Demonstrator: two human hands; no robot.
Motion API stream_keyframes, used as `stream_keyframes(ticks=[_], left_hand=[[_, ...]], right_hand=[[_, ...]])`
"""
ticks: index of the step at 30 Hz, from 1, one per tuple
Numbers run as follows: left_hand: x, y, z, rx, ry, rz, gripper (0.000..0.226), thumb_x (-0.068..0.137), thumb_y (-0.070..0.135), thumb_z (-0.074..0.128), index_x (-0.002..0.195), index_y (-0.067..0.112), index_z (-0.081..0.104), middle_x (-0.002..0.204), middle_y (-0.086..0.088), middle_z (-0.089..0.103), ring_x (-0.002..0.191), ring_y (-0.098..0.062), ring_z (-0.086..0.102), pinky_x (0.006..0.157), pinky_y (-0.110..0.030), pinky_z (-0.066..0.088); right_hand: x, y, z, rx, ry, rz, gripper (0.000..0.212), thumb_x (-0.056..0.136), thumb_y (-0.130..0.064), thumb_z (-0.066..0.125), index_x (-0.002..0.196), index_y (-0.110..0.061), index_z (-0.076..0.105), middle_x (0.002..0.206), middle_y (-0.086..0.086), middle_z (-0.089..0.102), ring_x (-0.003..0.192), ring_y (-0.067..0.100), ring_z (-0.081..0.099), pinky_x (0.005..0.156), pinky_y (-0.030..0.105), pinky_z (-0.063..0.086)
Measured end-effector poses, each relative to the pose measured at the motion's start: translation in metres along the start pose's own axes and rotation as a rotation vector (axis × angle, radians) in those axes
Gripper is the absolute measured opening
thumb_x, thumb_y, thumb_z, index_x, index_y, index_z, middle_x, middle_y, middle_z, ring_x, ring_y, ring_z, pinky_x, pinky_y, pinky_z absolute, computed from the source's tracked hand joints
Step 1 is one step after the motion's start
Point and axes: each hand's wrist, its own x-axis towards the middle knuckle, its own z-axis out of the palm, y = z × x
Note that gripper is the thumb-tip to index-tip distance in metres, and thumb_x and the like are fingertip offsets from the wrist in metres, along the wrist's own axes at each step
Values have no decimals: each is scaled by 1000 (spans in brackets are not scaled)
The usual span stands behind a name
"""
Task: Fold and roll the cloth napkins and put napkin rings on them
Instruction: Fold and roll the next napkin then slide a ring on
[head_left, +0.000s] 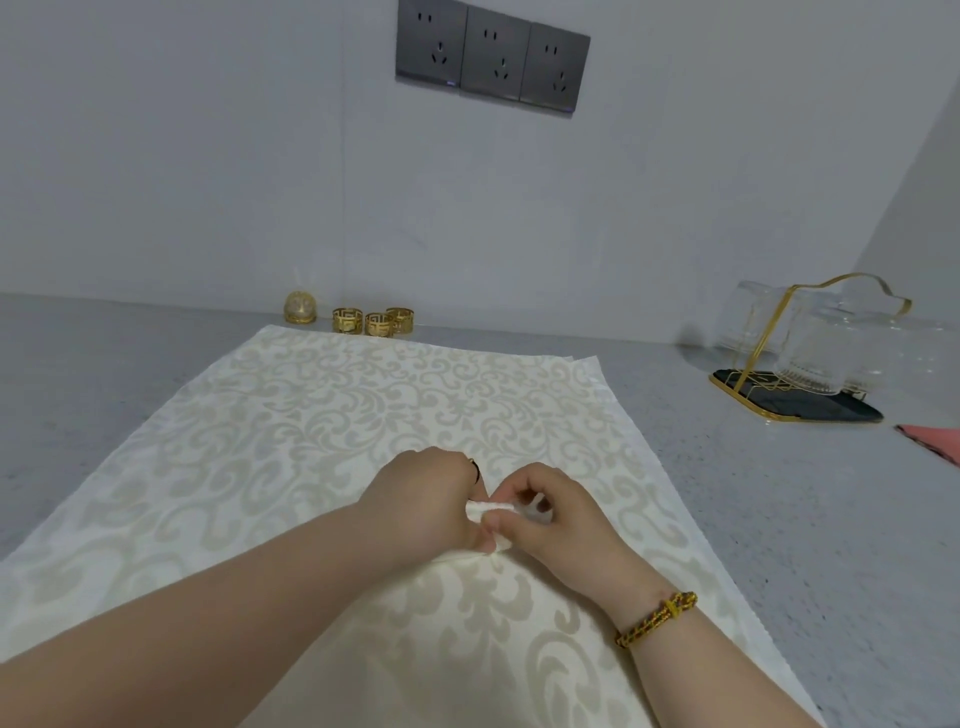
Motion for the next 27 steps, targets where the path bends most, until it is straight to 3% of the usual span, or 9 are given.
stream_keyframes(ticks=[3,6,9,12,15,17,20,24,27], left_hand=[[-6,-4,-4,-33,66,8,37,79,41,64,113,27,61,110,9,62,102,-11,54,66,-17,32],[-15,-10,-20,-146,170,9,33,79,38,67,110,27,64,109,14,63,100,-6,56,66,-12,34],[-27,-24,-47,-325,324,-43,17,74,32,73,89,36,66,86,21,62,84,-3,57,68,-9,37],[-37,-48,-68,-424,479,-83,24,72,27,75,71,44,57,77,30,54,75,6,52,67,-4,34],[-44,-81,-76,-402,573,-195,17,73,27,74,87,33,65,75,20,58,73,-2,53,63,-6,33],[-47,-103,-70,-329,590,-290,26,74,26,74,100,24,69,84,8,65,81,-11,55,61,-15,35],[-51,-132,-56,-267,598,-362,32,75,23,74,106,15,70,106,-4,69,101,-22,60,75,-22,34],[-49,-149,-45,-305,613,-382,29,73,19,75,101,12,72,104,-3,69,103,-23,59,76,-18,30],[-46,-153,-41,-310,577,-372,27,74,23,74,100,18,71,101,4,67,111,-21,53,84,-21,32]], right_hand=[[2,-2,-1,78,39,0,8,85,-34,57,78,-34,52,89,-17,51,85,-1,47,77,6,34],[4,4,-1,-45,9,-2,18,93,-24,50,79,-35,51,90,-16,52,87,-1,46,77,7,35],[4,7,1,-178,-48,-10,19,91,-25,52,77,-37,50,90,-14,54,90,1,45,77,4,34],[4,8,3,-256,-51,-31,20,90,-23,54,75,-36,51,93,-10,56,95,6,46,77,2,32],[5,3,8,-397,-57,-74,8,88,-32,51,86,-27,57,92,-17,49,94,4,43,81,1,28],[5,2,10,-527,-77,-136,31,83,-39,42,101,-19,58,93,-18,43,94,5,40,82,2,27],[12,-8,5,-624,-175,-120,21,91,-30,49,107,-20,56,98,-17,43,96,3,39,81,0,26],[48,-27,4,-615,-191,-98,16,90,-21,52,100,-17,63,88,-21,46,93,4,41,78,-2,27],[102,-38,21,-598,-173,-90,17,90,-17,51,99,-12,65,96,-6,59,93,9,45,75,7,32]])
